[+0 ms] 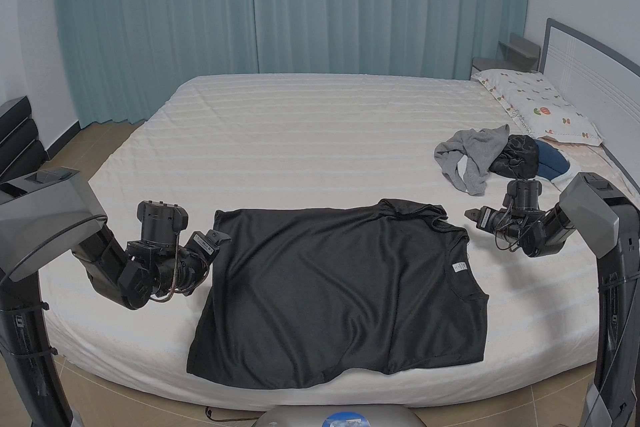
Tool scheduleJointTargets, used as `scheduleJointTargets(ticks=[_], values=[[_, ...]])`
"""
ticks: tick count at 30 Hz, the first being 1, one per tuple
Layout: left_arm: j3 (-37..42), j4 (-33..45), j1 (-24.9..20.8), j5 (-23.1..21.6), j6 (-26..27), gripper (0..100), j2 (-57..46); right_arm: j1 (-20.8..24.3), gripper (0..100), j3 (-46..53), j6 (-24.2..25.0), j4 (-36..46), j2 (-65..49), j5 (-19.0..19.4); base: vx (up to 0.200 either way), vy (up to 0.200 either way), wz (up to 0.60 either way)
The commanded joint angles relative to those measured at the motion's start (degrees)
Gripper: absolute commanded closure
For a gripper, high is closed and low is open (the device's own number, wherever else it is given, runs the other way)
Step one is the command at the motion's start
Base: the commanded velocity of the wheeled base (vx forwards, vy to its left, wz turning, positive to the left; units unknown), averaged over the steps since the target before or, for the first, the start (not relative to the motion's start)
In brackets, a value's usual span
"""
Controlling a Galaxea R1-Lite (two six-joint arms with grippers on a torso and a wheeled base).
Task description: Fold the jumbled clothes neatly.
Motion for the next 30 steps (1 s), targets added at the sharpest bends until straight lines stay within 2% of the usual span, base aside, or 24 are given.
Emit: scheduleJointTargets(ticks=[1,4,5,12,16,21,26,30], values=[[-2.25,0.44,0.36,0.03,-0.05,0,0.36,0.13,0,1.32,3.73,0.01,-2.55,1.46,0.0,0.0,0.0],[-2.6,1.06,0.18,0.03,-0.05,0,0.63,0.31,0,2.02,5.57,0.01,-3.16,1.82,0.0,0.0,0.0],[-3.04,2.2,0.1,0.03,-0.14,0,1.07,0.84,0,3.96,10.06,0.01,-5.01,2.08,0.0,0.0,0.0],[-2.87,1.76,1.06,-0.06,0.13,0,1.95,2.07,0,8.97,17.18,-1.48,-8.17,2.43,0.0,0.0,0.0],[-3.04,1.76,0.98,-0.06,0.13,0,1.68,2.42,0,13.8,18.67,-7.11,-9.14,5.68,0.2,0.0,0.0],[-3.74,1.76,1.06,0.12,-0.05,0,1.95,2.86,0,16.0,18.76,-9.74,-8.96,6.03,0.2,0.0,0.0],[-3.92,1.67,1.15,0.2,-0.05,0,2.03,4.18,0,15.38,19.02,-9.39,-8.79,7.18,0.0,0.0,0.0],[-3.92,1.67,1.15,0.29,-0.05,0,2.12,6.9,0,13.98,21.31,-8.95,-8.17,7.35,0.0,0.0,0.0]])
